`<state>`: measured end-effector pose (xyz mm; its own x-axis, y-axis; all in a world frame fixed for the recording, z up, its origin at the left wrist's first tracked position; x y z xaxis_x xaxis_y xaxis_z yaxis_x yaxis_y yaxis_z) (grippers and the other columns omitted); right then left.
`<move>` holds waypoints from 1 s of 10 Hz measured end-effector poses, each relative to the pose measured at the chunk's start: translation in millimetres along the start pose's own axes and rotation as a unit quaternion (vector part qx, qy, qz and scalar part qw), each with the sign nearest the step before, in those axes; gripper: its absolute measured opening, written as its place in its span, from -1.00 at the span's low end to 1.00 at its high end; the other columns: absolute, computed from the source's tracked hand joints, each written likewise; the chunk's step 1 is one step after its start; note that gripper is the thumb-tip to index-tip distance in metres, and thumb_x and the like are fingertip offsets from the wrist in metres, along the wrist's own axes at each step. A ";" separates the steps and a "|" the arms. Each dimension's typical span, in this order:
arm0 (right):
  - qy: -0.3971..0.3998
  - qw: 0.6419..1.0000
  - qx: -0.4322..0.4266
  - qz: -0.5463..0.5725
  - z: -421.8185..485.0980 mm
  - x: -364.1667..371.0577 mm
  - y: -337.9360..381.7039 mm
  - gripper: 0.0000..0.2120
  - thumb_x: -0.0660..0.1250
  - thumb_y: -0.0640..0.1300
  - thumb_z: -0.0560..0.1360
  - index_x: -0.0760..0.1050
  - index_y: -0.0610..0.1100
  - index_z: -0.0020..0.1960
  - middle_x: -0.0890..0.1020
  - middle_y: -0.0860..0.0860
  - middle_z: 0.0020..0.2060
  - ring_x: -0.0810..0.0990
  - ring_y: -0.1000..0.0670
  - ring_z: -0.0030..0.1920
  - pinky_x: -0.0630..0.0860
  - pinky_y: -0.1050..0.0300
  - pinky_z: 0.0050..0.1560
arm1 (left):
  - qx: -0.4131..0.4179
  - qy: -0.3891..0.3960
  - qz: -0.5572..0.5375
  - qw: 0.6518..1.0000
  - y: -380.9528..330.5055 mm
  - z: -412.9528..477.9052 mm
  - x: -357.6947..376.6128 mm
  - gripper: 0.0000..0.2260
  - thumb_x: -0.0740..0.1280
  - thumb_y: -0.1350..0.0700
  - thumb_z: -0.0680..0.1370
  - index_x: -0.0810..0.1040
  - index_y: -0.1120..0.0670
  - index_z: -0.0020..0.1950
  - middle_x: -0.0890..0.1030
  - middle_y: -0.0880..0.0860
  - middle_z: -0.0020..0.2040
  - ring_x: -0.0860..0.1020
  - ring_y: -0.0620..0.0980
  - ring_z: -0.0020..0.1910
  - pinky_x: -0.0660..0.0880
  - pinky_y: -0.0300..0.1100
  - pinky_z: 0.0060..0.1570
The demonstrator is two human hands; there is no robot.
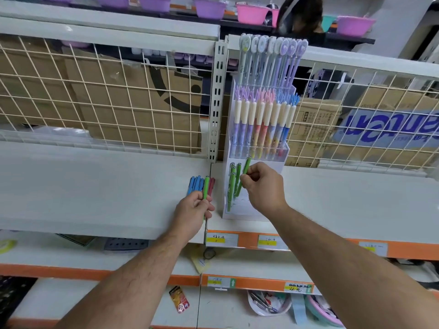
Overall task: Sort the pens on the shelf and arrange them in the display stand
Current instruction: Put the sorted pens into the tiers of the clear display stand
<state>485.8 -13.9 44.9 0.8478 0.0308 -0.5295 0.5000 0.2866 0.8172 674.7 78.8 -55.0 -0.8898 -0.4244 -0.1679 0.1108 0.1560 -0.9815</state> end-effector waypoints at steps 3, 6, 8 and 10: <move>0.017 0.998 0.002 -0.060 -3.6 12.3 -2.2 -0.91 0.41 -0.12 0.55 0.55 -0.13 -0.07 0.59 0.08 -0.30 0.54 0.09 -0.31 0.54 0.10 -0.23 | -0.002 -0.001 0.007 1.000 -0.7 -1.4 0.1 -0.85 0.19 0.26 0.64 0.55 0.18 0.01 0.66 0.12 -0.10 0.56 -0.05 -0.24 0.50 -0.28 -0.22; 0.024 0.991 0.024 -0.129 -9.9 18.1 -6.9 -0.87 0.40 -0.04 0.57 0.56 -0.11 0.01 0.62 0.04 -0.20 0.53 0.04 -0.23 0.28 0.33 -0.40 | -0.002 0.000 0.003 1.000 -0.7 -1.8 -0.1 -0.85 0.19 0.25 0.64 0.55 0.16 0.00 0.66 0.11 -0.11 0.55 -0.06 -0.24 0.50 -0.27 -0.22; 0.024 0.991 0.027 -0.126 -10.5 16.8 -8.3 -0.86 0.40 -0.05 0.56 0.58 -0.11 0.03 0.60 0.07 -0.22 0.48 0.14 -0.31 0.26 0.43 -0.48 | -0.004 0.000 0.003 1.000 -0.4 -2.0 -0.2 -0.85 0.19 0.25 0.65 0.55 0.15 0.00 0.66 0.11 -0.11 0.55 -0.05 -0.24 0.55 -0.22 -0.17; 0.028 0.993 0.028 -0.107 -11.6 18.5 -8.7 -0.81 0.44 -0.08 0.53 0.59 -0.13 0.10 0.59 0.08 -0.21 0.49 0.23 -0.32 0.28 0.50 -0.40 | -0.001 0.005 0.011 1.000 -1.0 -2.5 0.1 -0.85 0.20 0.23 0.65 0.56 0.14 0.01 0.66 0.11 -0.10 0.55 -0.06 -0.23 0.54 -0.24 -0.17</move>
<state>495.1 -4.7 25.4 0.7103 0.0291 -0.7033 0.6783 0.2384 0.6950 673.5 80.9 -53.8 -0.8915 -0.4119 -0.1887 0.1297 0.1670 -0.9774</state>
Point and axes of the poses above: each hand's wrist, its own z-axis towards the middle knuckle, its own x-axis out of the palm, y = z × x, the point moved 10 cm from there along z, towards the middle knuckle
